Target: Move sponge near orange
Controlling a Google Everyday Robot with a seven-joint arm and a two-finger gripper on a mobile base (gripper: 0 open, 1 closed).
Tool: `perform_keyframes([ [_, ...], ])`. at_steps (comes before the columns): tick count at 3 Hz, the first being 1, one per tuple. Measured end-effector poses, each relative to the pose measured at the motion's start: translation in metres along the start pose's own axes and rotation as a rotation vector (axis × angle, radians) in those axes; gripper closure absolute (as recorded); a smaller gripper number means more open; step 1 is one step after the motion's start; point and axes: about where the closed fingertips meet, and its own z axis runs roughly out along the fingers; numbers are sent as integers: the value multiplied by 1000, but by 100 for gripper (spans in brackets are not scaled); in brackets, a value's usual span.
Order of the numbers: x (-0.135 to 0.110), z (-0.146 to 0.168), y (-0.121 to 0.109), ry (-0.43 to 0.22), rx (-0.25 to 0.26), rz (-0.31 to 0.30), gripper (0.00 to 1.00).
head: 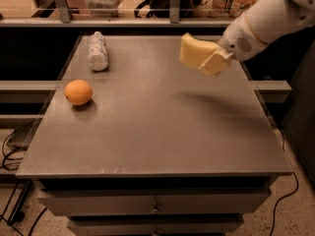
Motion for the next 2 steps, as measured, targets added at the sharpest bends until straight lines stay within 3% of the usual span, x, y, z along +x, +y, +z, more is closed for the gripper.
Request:
perform_keyframes([
  [2, -78, 64, 63, -114, -178, -80, 100],
])
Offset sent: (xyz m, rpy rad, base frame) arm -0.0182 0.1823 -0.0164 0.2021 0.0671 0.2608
